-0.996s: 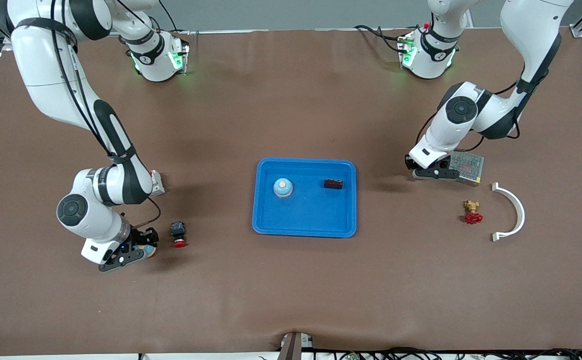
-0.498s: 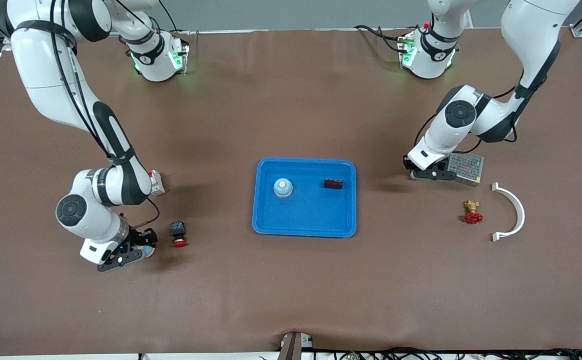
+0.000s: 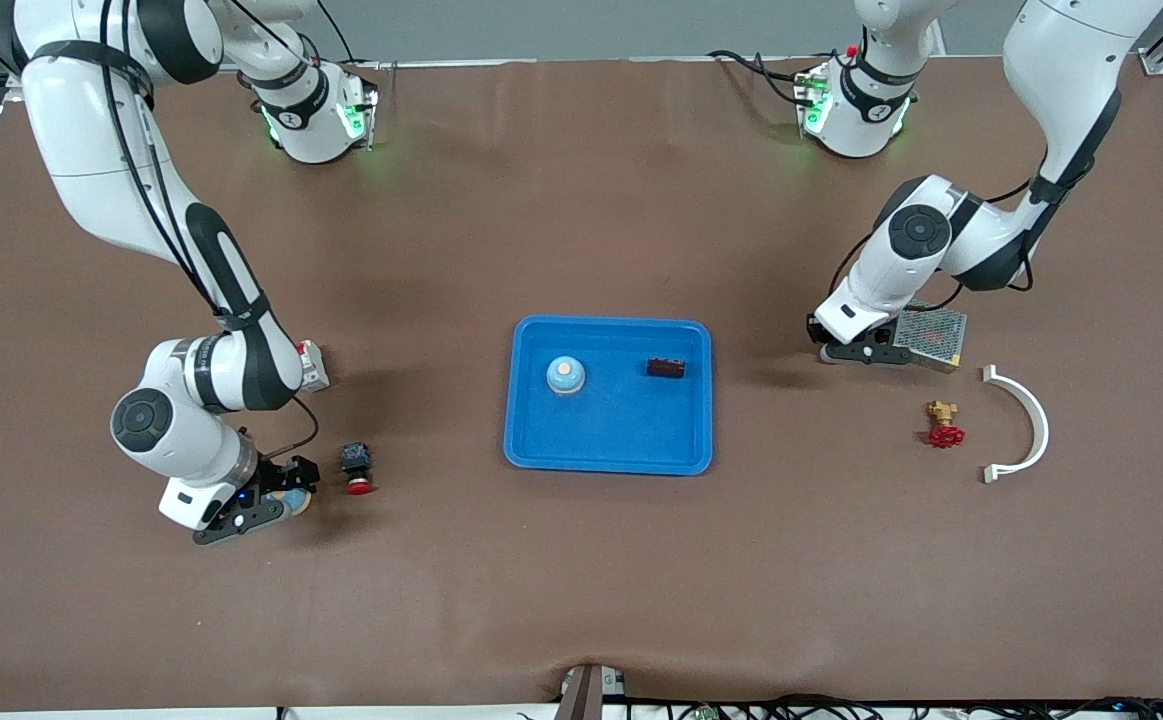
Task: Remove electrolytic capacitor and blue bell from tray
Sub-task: 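Set the capacitor beside the power supply while the right gripper sets bell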
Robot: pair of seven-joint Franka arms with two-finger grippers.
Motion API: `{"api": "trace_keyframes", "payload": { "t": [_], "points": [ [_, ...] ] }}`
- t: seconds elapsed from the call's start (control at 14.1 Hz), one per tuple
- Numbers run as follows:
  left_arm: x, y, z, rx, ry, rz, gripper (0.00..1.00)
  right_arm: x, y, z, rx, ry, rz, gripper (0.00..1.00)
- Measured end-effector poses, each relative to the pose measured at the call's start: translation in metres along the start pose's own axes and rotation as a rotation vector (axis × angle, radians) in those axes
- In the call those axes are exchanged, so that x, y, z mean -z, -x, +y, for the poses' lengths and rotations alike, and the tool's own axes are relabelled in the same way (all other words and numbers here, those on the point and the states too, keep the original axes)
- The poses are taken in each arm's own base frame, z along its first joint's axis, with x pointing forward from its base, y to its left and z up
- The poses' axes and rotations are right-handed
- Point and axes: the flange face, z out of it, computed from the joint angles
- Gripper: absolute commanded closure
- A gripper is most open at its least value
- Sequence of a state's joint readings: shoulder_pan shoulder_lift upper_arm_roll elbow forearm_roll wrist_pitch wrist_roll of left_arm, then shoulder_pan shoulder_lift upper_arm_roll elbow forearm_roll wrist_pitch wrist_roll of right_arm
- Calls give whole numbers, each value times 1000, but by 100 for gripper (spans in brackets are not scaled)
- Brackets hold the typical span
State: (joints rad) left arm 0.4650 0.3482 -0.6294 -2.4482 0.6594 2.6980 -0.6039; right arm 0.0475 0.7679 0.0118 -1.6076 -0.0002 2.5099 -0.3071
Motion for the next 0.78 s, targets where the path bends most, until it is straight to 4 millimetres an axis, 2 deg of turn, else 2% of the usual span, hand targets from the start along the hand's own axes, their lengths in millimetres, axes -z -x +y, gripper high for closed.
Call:
{"api": "trace_keyframes", "payload": {
  "t": [0.28,0.43,0.5,0.57,0.64,0.78],
  "points": [
    [-7,-1,-3,10,-18,8,100,22,-18,0,-5,-8,17,0],
    [-7,-1,-3,11,-24,15,100,41,-30,2,-44,-53,10,0],
    [-8,-2,-2,13,-25,17,93,51,-37,1,-52,-72,6,0],
    [-7,-2,-2,14,-27,19,36,60,-43,0,-60,-84,6,0],
    [-8,-3,-2,12,-28,22,0,69,-49,-3,-77,-89,8,0],
    [-9,-3,-1,-1,-31,25,0,79,-58,-18,-125,-96,3,0]
  ]
}}
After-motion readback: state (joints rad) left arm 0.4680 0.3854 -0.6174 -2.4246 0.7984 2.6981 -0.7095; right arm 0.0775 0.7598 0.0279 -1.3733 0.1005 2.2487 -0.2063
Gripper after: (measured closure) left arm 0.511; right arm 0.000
